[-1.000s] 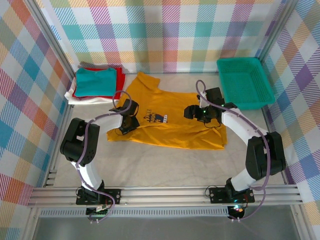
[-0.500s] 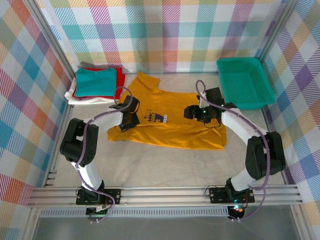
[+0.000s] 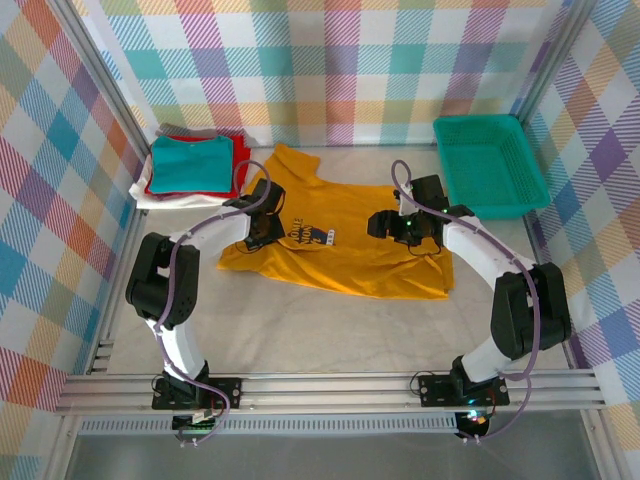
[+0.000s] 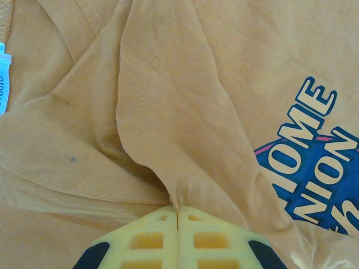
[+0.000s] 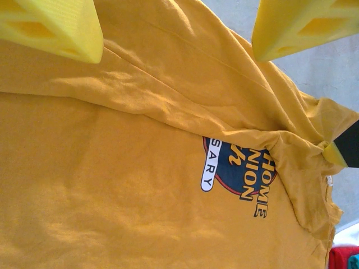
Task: Fold and stack the t-shirts
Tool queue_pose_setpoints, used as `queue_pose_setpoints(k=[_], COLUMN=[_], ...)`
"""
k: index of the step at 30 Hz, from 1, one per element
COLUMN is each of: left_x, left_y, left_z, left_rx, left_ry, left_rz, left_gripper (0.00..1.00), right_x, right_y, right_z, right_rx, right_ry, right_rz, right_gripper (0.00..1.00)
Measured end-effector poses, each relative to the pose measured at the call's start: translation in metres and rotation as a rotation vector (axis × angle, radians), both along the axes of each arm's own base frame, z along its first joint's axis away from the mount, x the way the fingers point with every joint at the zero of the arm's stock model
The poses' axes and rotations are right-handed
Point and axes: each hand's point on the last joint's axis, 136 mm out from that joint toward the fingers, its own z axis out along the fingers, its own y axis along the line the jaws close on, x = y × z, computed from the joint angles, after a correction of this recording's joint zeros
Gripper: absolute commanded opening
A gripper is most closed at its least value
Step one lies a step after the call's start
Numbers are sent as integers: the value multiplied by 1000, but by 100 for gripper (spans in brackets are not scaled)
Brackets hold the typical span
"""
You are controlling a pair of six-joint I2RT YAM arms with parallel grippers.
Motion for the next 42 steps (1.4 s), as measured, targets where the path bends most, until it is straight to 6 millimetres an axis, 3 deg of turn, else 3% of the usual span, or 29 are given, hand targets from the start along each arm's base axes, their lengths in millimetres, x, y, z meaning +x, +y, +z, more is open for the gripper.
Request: queue_pose_setpoints(k=[2,7,11,14,22,27,28,30,31,33,35,38,39,42], left_x=[0,0,0,-1,9,44,53,72,80,96,100,91,84,57], left_y=[1,1,1,1,-2,-18,-22,-33,-38,-51,-57,-57,-53,-36], left_z=[-1,-6,-12,-18,-12,10,12,14,13,12,11,18,22,47], left_rx=[4,16,26,32,27,18,17,25,30,46,68,99,103,91], left_ry=[0,10,23,36,17,-46,-58,-69,-69,-76,-83,-100,-105,-141], left_rz=[-1,-10,-20,-22,-25,-55,-65,-90,-105,-136,-161,-185,-184,-170], left_gripper=[17,21,5,0,0,0,2,34,40,43,50,53,59,59], right_x=[0,0,0,-1,-3,-3,-3,-3,-3,-3,-3,-3,-3,-2], right_y=[0,0,0,0,-2,-2,-2,-1,-1,-2,-2,-4,-6,-17], right_z=[0,0,0,-1,-3,-3,-3,-2,-2,-3,-3,-4,-4,-4], right_rx=[0,0,0,-3,-9,-9,-8,-7,-7,-7,-8,-20,-29,-71], right_ry=[0,0,0,6,16,16,16,17,17,17,18,18,19,14], right_rz=[0,0,0,0,-2,-3,-3,-4,-4,-4,-4,-12,-18,-56], right_gripper=[71,71,71,71,71,71,71,71,71,72,72,72,72,71])
